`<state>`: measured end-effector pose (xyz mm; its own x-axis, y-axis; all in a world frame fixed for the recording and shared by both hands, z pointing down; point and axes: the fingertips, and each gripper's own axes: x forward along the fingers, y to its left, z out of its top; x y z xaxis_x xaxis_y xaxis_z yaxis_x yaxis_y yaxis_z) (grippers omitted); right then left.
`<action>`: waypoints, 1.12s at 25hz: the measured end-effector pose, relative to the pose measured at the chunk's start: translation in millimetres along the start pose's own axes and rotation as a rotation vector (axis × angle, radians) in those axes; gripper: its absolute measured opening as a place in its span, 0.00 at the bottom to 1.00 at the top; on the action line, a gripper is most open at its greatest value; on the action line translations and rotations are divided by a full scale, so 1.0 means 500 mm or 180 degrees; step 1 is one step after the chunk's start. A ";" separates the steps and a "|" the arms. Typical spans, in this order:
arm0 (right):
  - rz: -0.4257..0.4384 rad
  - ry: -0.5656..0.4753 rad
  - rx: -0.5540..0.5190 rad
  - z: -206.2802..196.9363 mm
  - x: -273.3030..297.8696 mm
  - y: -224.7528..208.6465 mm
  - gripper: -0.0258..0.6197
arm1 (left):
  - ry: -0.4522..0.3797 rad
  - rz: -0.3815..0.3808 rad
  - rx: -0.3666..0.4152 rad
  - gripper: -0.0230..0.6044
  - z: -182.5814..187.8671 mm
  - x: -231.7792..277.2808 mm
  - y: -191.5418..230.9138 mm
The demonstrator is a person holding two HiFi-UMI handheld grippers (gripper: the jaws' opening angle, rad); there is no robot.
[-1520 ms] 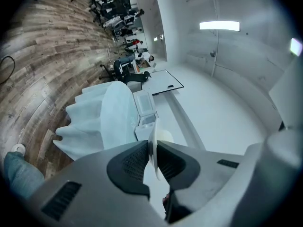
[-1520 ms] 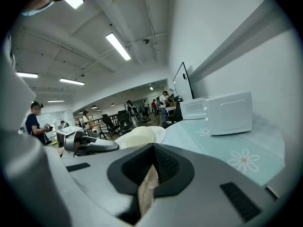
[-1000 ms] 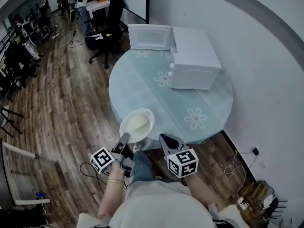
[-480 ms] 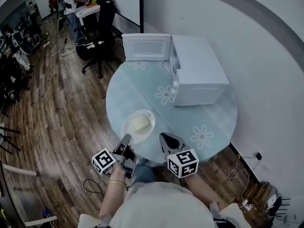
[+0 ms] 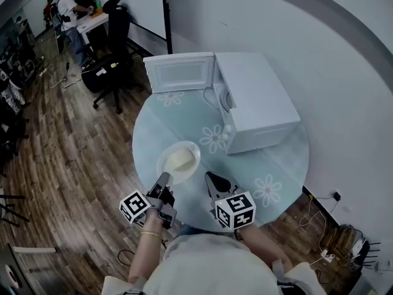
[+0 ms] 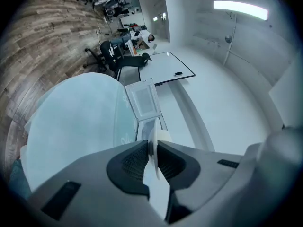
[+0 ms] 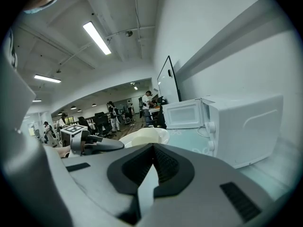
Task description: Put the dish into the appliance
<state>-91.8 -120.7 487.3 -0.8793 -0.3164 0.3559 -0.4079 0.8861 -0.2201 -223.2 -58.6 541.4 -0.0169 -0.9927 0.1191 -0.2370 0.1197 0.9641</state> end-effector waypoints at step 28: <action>-0.0694 0.0093 0.0274 0.056 0.217 -0.140 0.05 | 0.1107 0.0015 0.0105 0.12 0.129 0.476 0.051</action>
<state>-165.3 -226.7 515.7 -0.7611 -0.4861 0.4294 -0.6080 0.7653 -0.2113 -295.8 -292.4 579.1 0.3127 -0.9280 0.2027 -0.2691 0.1182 0.9558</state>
